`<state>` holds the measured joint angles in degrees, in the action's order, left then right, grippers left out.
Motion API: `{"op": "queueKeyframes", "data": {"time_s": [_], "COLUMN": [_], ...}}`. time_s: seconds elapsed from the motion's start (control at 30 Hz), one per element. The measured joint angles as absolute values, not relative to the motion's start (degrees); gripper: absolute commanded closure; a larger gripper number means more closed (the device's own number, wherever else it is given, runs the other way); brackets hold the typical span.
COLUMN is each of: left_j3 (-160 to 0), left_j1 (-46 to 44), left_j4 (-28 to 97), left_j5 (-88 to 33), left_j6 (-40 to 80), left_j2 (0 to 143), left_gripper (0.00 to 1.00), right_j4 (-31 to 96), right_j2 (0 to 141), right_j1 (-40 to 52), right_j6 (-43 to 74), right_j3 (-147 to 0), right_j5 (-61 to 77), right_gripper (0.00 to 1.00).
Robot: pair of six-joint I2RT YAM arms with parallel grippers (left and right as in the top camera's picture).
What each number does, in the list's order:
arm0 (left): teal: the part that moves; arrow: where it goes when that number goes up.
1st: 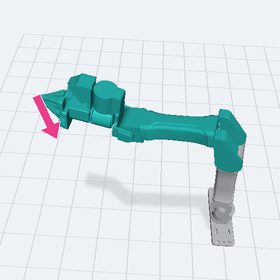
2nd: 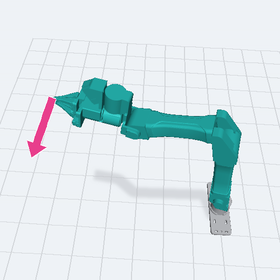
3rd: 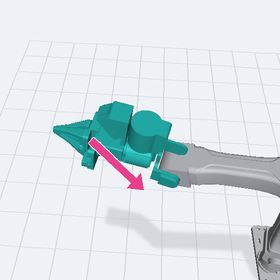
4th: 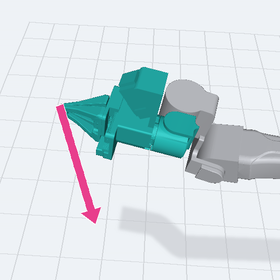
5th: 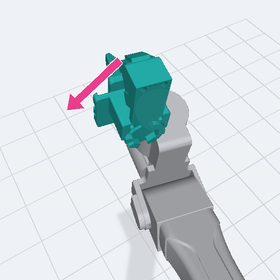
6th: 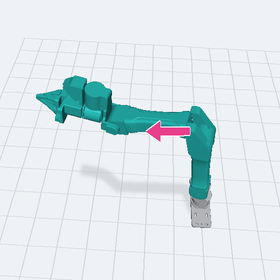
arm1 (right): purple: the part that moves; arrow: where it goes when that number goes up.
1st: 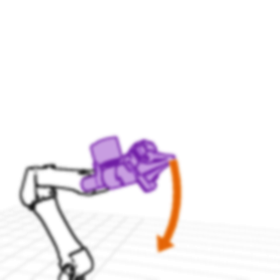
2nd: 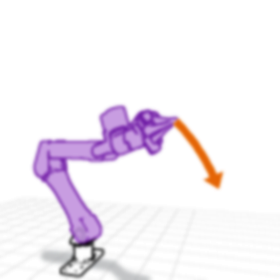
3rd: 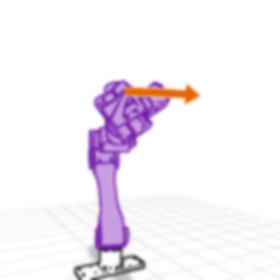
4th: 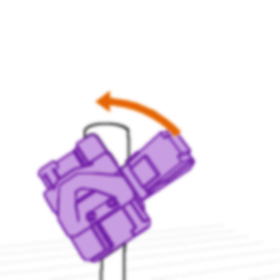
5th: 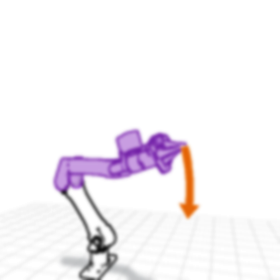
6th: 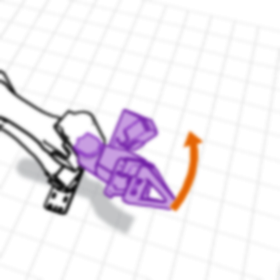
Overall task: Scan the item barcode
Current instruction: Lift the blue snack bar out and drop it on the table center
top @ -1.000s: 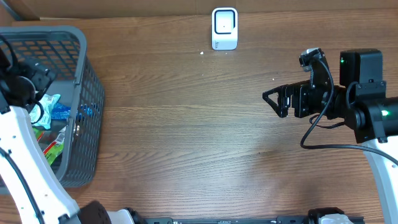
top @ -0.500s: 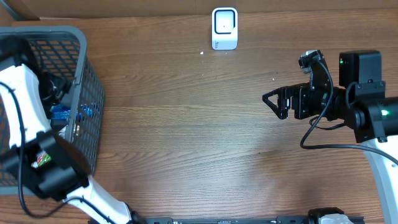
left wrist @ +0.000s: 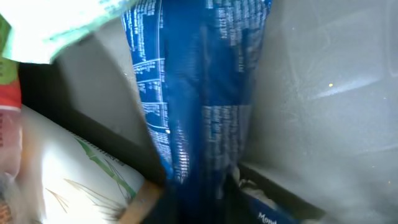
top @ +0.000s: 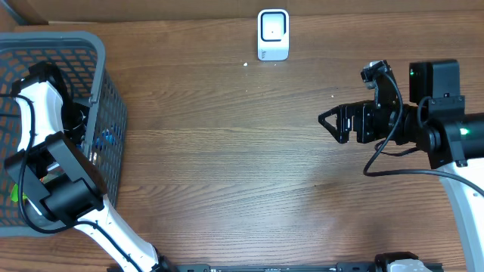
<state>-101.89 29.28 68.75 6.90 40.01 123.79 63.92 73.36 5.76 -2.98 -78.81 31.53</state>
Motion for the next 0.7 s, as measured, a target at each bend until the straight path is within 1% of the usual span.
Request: {"op": "queueKeyframes", "data": {"time_s": [0.47, 0.57, 0.7], "left_j3": [-101.89, -101.84, -101.93], "left_j1": [29.3, 29.3, 29.23], "left_j4": [69.43, 69.21, 68.01], "left_j5": [3.9, 3.2, 3.2], "left_j6": [37.1, 36.47, 35.73], "left_j2": [121.78, 116.46, 103.96], "left_gripper": [0.96, 0.96, 0.96], "right_j4": [63.81, 63.83, 63.81], "right_j2": [73.58, 73.58, 73.58], "right_j1": [5.76, 5.76, 5.76], "right_j6": [-2.96, -2.98, -2.96], "right_j3": [-78.81, -78.81, -78.81], "right_j5": [31.53, 31.53, 31.53], "right_gripper": [0.0, 0.0, 0.0]}}
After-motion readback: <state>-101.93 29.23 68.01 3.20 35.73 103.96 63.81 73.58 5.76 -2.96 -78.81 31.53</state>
